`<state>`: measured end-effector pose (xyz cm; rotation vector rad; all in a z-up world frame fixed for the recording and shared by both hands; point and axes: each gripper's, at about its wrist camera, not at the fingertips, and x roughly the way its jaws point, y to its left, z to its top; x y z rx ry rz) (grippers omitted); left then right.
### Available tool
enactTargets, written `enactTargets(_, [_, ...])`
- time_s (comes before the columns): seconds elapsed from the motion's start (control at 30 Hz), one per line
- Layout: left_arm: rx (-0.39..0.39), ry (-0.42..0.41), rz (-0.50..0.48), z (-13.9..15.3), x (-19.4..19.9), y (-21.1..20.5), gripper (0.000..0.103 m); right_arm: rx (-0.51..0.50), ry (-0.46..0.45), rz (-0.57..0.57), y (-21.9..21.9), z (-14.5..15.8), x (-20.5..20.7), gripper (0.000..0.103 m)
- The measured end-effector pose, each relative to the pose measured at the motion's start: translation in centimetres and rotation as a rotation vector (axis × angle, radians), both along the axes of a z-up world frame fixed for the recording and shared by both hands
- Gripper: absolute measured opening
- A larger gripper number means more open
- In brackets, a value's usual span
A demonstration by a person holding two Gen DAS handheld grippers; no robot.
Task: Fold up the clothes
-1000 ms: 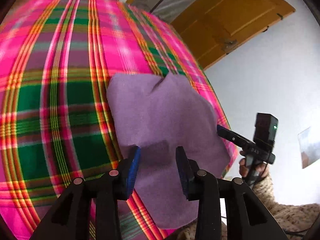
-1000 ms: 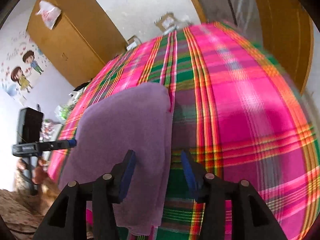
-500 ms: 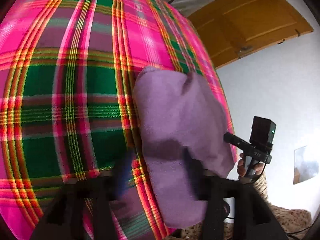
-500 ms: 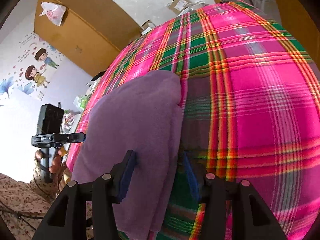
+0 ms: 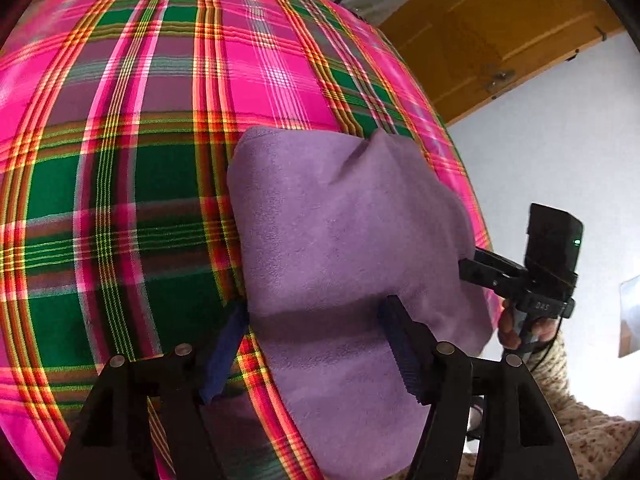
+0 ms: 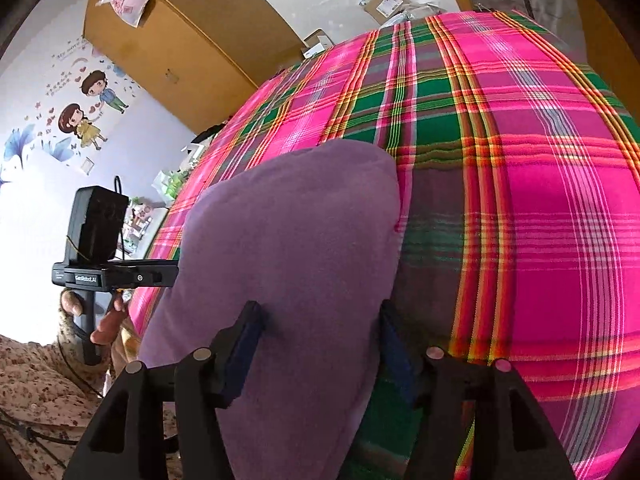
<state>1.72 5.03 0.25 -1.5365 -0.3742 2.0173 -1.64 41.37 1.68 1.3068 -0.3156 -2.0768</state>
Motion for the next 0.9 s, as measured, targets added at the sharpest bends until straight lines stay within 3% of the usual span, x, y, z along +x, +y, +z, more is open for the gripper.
enactTargets(0.2, [-0.091, 0.061, 0.004, 0.6, 0.6, 0.1, 0.068, 0.121, 0.066, -0.014, -0.9, 0.3, 1.0, 0.053])
enactTargets(0.47, [-0.056, 0.075, 0.004, 0.9, 1.2, 0.2, 0.045, 0.182, 0.121, -0.022, -1.2, 0.6, 2.2, 0.039])
enactTargets(0.9, [-0.11, 0.141, 0.015, 1.6, 1.8, 1.4, 0.037, 0.263, 0.19, -0.063, -2.4, 1.2, 3.9, 0.027])
